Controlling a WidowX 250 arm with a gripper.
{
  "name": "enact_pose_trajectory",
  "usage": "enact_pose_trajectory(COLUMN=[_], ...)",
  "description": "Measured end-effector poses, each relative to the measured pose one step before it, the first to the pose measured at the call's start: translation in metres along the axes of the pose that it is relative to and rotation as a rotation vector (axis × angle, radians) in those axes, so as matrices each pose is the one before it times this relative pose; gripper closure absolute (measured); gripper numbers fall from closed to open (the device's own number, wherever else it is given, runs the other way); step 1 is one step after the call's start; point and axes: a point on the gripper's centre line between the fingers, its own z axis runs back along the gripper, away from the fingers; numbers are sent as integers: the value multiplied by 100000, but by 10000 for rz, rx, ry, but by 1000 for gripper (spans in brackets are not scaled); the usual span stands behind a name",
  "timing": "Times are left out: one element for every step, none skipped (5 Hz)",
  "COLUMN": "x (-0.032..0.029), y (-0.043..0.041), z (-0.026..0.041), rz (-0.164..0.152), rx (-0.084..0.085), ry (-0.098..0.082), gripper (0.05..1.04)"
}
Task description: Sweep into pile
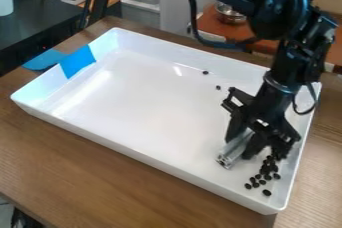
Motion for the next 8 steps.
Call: enact_pose_trajectory(x=[-41, -193, -213, 390, 581, 688, 148, 373], y=[-223, 1855, 6291, 4652, 2210, 2592, 833, 238], z=[36, 1281, 2333, 834, 264, -648, -3026, -1299], rz=[-39, 146, 1395, 943, 229, 372, -22, 199], rx=[-71, -282, -369, -228, 247, 710, 837, 480], ry=[-6, -269, -567, -223, -295, -350, 424, 226], gripper=[697, 697, 697, 697, 697, 697, 697, 697])
